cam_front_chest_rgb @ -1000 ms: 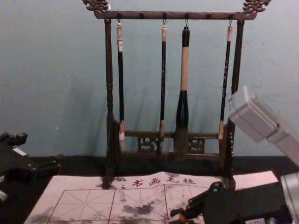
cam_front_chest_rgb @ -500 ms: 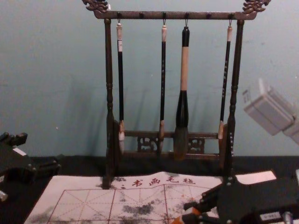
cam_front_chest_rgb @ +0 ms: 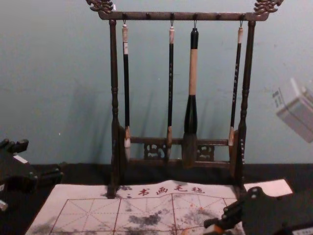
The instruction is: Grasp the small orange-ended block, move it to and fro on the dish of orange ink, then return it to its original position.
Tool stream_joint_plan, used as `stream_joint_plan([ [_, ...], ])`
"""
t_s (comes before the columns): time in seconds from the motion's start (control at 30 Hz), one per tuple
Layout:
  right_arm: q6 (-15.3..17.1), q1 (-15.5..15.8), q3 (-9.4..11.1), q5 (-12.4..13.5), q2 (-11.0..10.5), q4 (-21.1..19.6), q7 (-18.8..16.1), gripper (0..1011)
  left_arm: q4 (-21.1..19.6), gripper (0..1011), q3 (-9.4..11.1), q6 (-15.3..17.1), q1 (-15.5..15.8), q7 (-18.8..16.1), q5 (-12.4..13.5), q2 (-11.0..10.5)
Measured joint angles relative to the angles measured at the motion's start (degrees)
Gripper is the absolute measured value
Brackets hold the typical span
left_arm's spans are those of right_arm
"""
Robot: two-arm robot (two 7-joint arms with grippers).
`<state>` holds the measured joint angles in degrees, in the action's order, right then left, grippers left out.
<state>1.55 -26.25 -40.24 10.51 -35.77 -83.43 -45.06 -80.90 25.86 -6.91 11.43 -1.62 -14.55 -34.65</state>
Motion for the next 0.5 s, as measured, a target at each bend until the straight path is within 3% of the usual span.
stream_joint_plan([
  [0.5, 0.88, -0.40, -1.62, -0.78, 0.31, -0.58, -1.05, 119, 0.00, 1001, 0.00, 0.00, 0.00, 0.00, 0.00, 0.00],
])
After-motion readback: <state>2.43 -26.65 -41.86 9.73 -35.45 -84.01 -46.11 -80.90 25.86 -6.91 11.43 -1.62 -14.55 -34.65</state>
